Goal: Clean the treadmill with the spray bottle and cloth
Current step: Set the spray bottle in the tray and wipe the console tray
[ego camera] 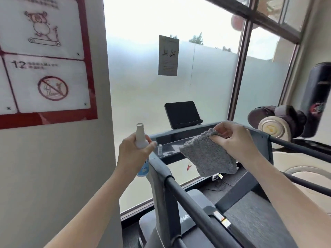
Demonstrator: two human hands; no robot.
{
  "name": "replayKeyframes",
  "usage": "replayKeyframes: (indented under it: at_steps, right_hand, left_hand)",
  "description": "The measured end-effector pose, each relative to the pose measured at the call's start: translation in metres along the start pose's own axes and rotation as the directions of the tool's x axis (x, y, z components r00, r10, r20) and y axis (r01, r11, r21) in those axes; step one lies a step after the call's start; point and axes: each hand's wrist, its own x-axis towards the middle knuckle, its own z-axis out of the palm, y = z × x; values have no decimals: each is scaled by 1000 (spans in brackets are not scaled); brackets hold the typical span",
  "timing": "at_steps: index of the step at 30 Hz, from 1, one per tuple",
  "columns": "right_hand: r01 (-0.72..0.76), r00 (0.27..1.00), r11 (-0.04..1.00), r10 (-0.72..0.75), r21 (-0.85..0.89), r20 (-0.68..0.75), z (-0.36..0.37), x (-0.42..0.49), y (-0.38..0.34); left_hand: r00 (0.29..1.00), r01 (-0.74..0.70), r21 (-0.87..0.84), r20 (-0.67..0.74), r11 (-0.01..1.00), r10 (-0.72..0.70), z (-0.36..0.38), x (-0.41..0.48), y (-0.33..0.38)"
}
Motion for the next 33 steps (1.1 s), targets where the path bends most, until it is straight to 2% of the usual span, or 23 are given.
replayKeyframes:
  at_steps: [7, 17, 26, 33]
  right_hand:
    - [-28, 1000, 999, 28, -39, -3, 54, 58, 34]
    - [-74, 997, 997, 74, 5, -3, 113, 142, 78]
    - [-139, 990, 990, 139, 15, -10, 151, 182, 104]
    - [-167, 986, 986, 167, 21, -12, 174, 202, 112]
  left_hand:
    - [998, 0, -2, 63, 1000, 0, 27, 85, -52]
    - [997, -8, -19, 80, 1000, 10, 76, 185, -112]
    - [994, 34, -38, 107, 999, -29, 100, 237, -177]
    - [980, 72, -63, 192, 995, -59, 107, 251, -220]
